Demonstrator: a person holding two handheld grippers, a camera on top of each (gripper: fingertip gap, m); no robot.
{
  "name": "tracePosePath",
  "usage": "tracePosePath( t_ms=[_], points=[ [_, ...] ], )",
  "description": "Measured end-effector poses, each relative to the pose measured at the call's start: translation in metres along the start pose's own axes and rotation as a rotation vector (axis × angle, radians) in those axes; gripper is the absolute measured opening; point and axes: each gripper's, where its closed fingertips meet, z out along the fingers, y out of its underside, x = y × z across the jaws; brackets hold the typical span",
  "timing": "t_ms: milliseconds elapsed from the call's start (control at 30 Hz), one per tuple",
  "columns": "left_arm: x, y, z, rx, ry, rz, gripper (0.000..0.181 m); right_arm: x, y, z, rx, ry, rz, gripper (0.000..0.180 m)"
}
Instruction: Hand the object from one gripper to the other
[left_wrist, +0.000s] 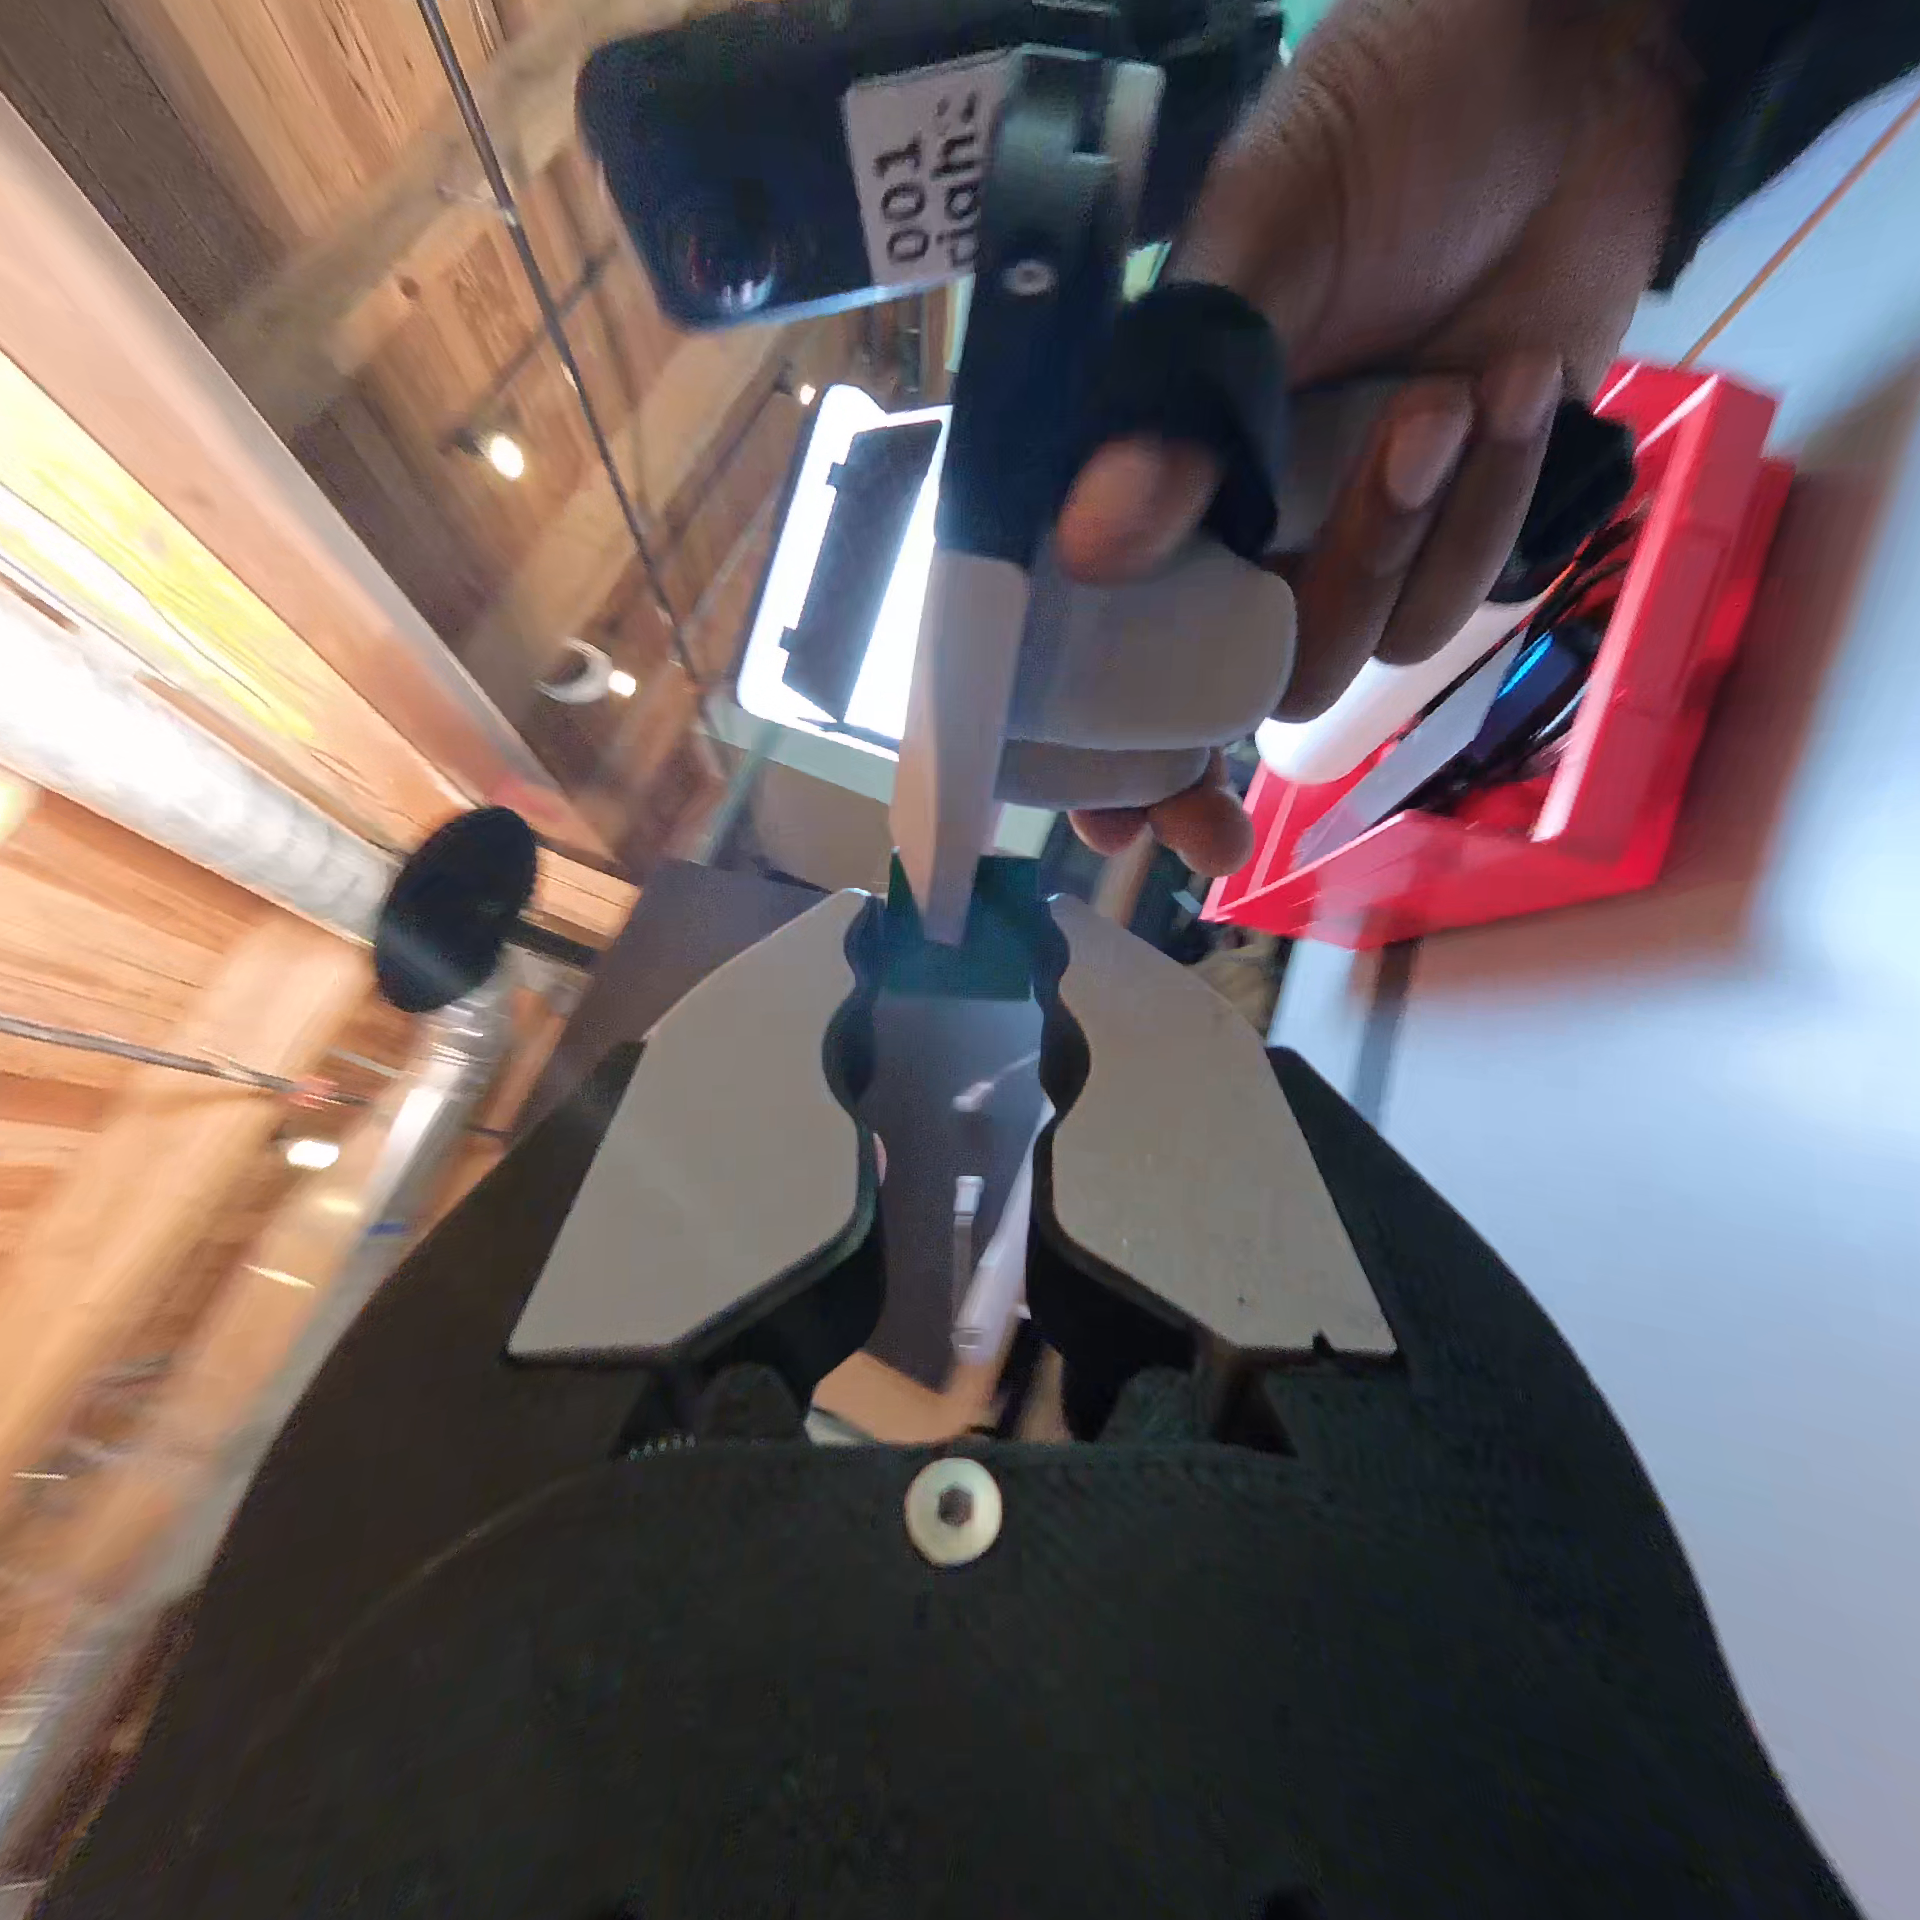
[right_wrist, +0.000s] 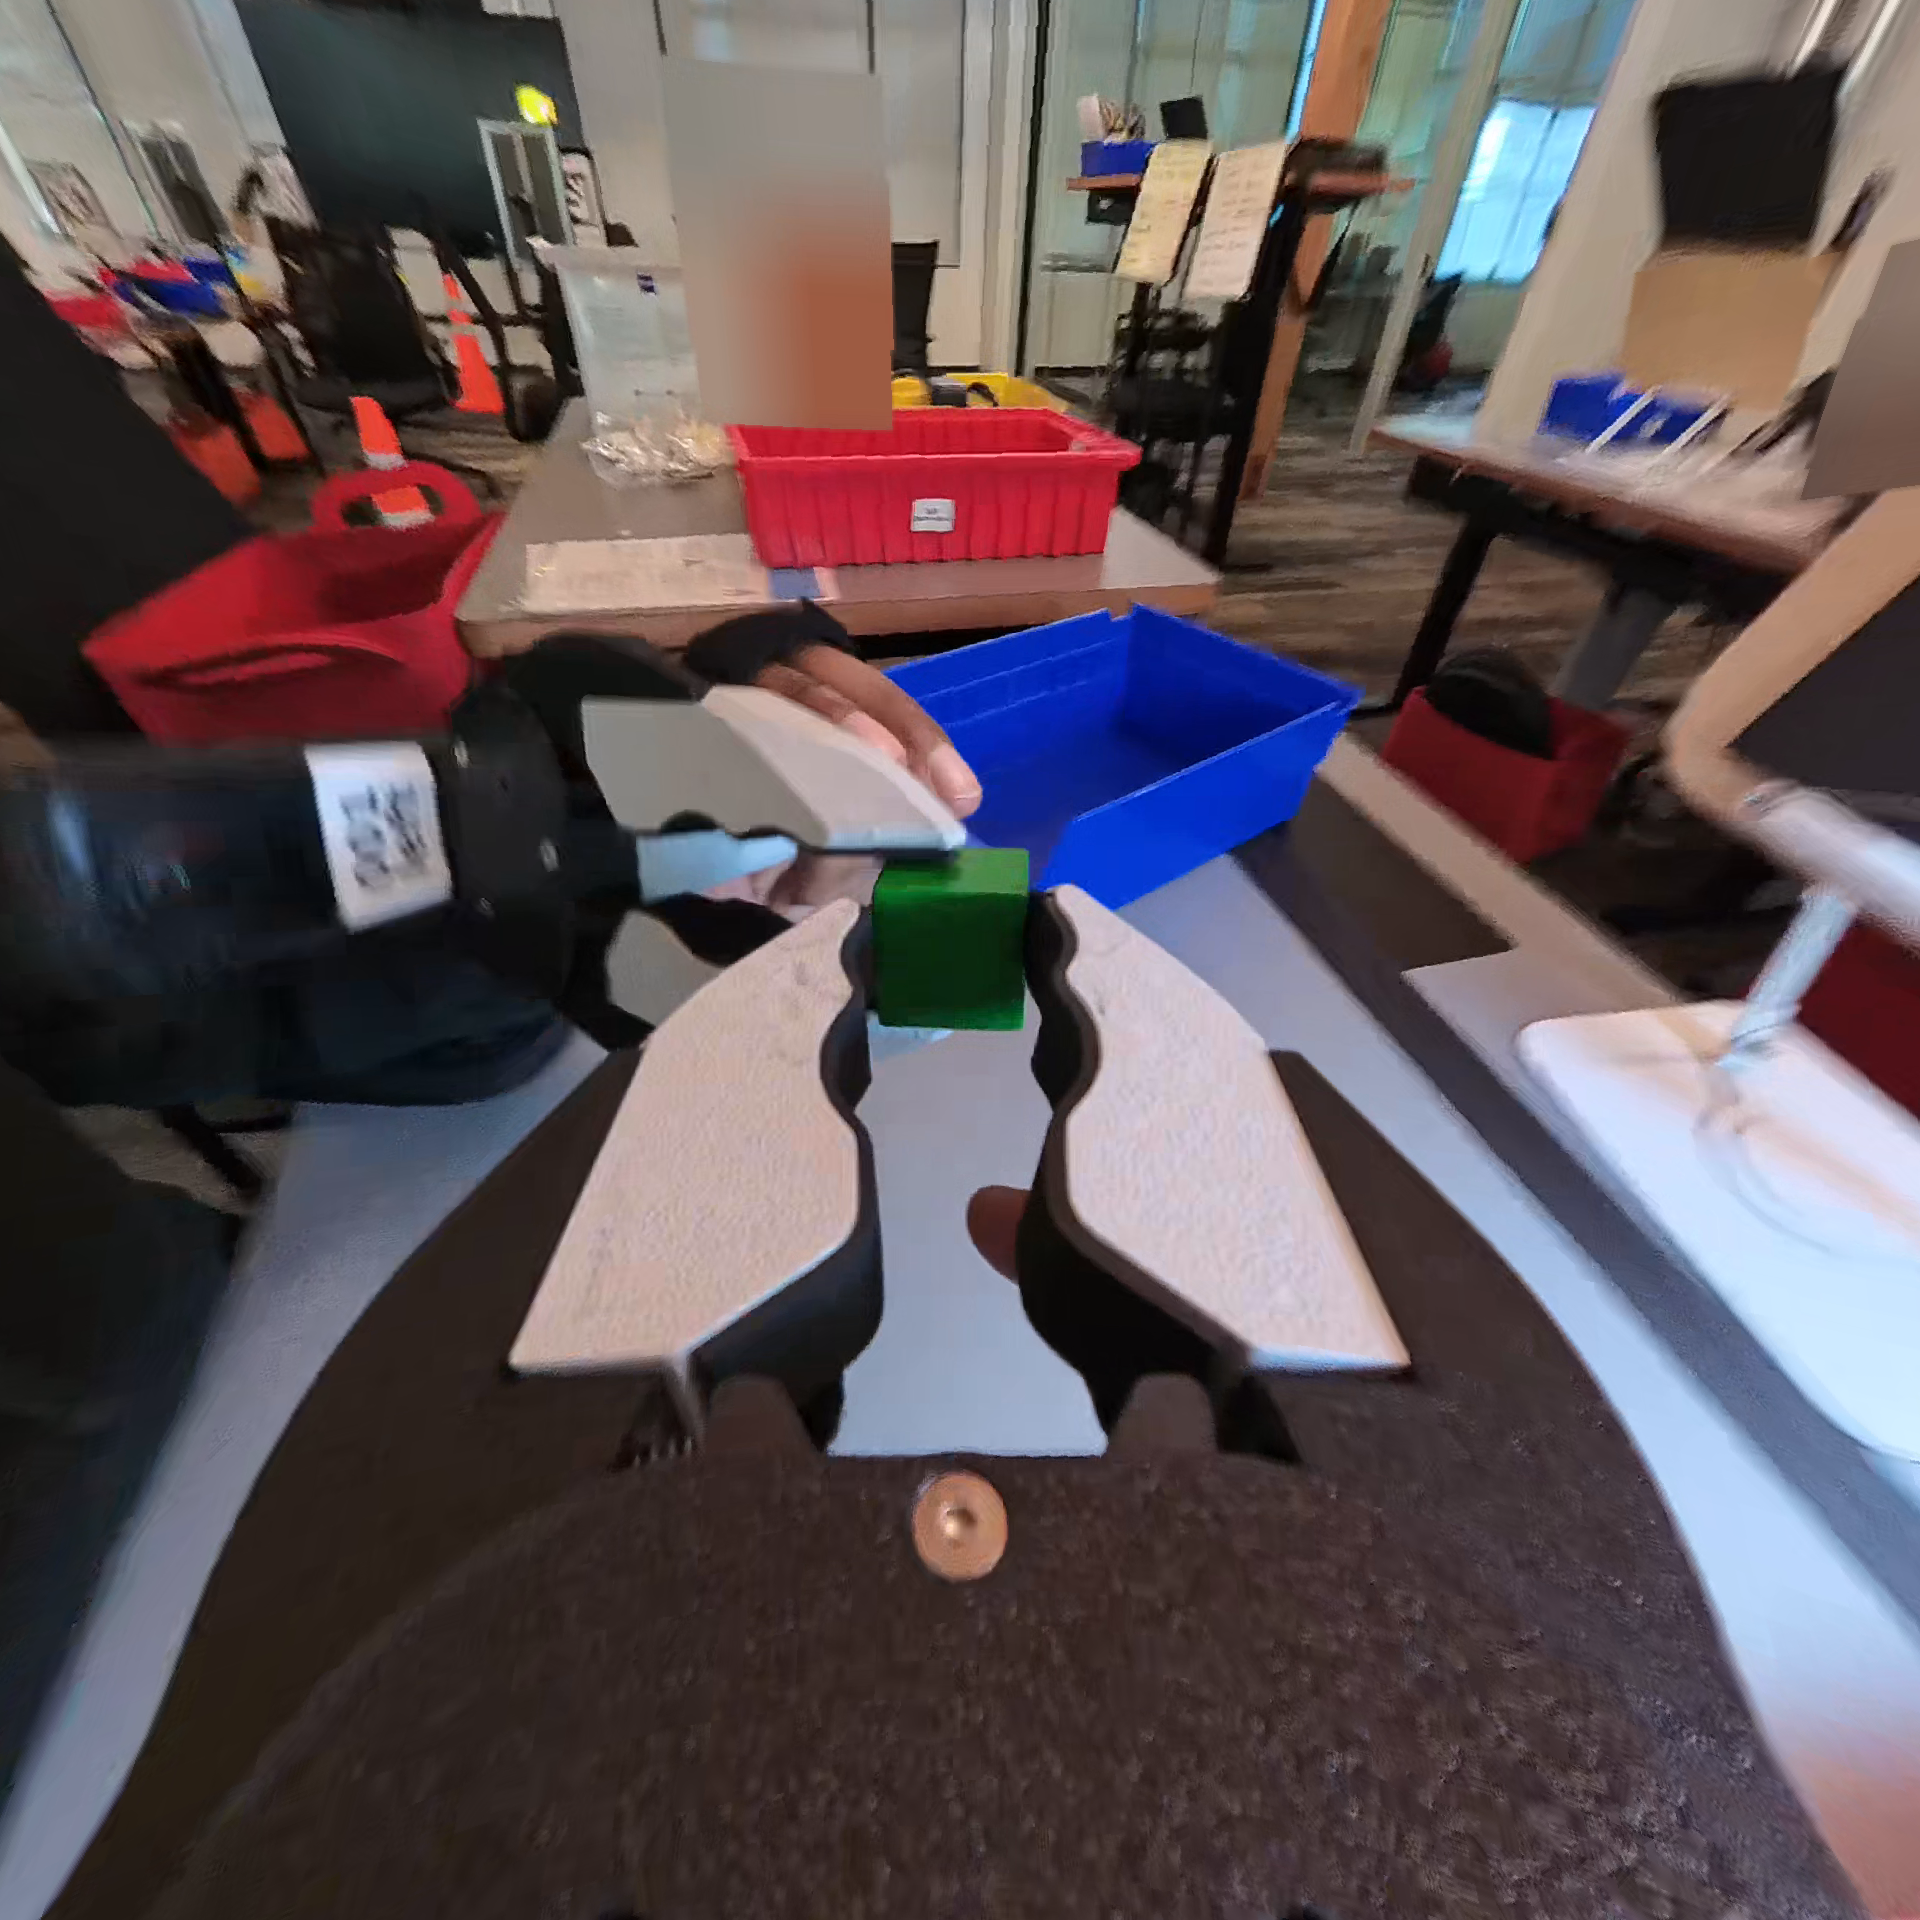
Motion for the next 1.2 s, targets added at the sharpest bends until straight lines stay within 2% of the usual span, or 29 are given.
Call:
tracePosePath(
  t_ms=[133, 233, 333, 400, 500, 600, 667, 767, 833, 1000, 1200],
  points=[
    [-0.014, 0.006, -0.001, 0.053, 0.100, -0.494, 0.030, 0.009, -0.019, -0.017, 0.067, 0.192, -0.352, 0.028],
    [-0.028, 0.003, -0.002, 0.151, 0.213, -0.991, 0.036, 0.024, -0.023, -0.025, 0.007, 0.407, -0.624, 0.028],
    [-0.031, 0.003, 0.001, 0.162, 0.284, -1.268, 0.041, 0.029, -0.016, -0.019, -0.100, 0.531, -0.824, 0.028],
    [-0.023, 0.005, 0.004, 0.121, 0.312, -1.304, 0.043, 0.026, -0.011, -0.010, -0.156, 0.554, -0.925, 0.028],
    [-0.006, 0.008, 0.008, 0.042, 0.346, -1.250, 0.044, 0.018, -0.004, 0.002, -0.210, 0.552, -1.023, 0.028],
    [-0.002, 0.010, 0.008, 0.017, 0.342, -1.195, 0.027, 0.014, -0.003, 0.005, -0.231, 0.562, -1.087, 0.028],
    [-0.007, 0.008, 0.006, 0.052, 0.338, -1.169, 0.027, 0.009, -0.007, 0.004, -0.165, 0.505, -0.984, 0.029],
    [-0.022, 0.008, -0.001, 0.149, 0.272, -1.110, 0.027, -0.003, -0.017, -0.001, -0.029, 0.303, -0.606, 0.054],
    [-0.031, 0.010, -0.005, 0.191, 0.240, -1.124, 0.027, -0.005, -0.027, -0.008, 0.047, 0.218, -0.420, 0.062],
    [-0.045, 0.005, -0.007, 0.283, 0.188, -1.247, 0.027, 0.001, -0.031, -0.009, 0.088, 0.266, -0.438, 0.061],
    [-0.057, -0.005, -0.009, 0.426, 0.180, -1.529, 0.027, 0.002, -0.045, -0.004, 0.187, 0.419, -0.487, 0.051]
  ],
)
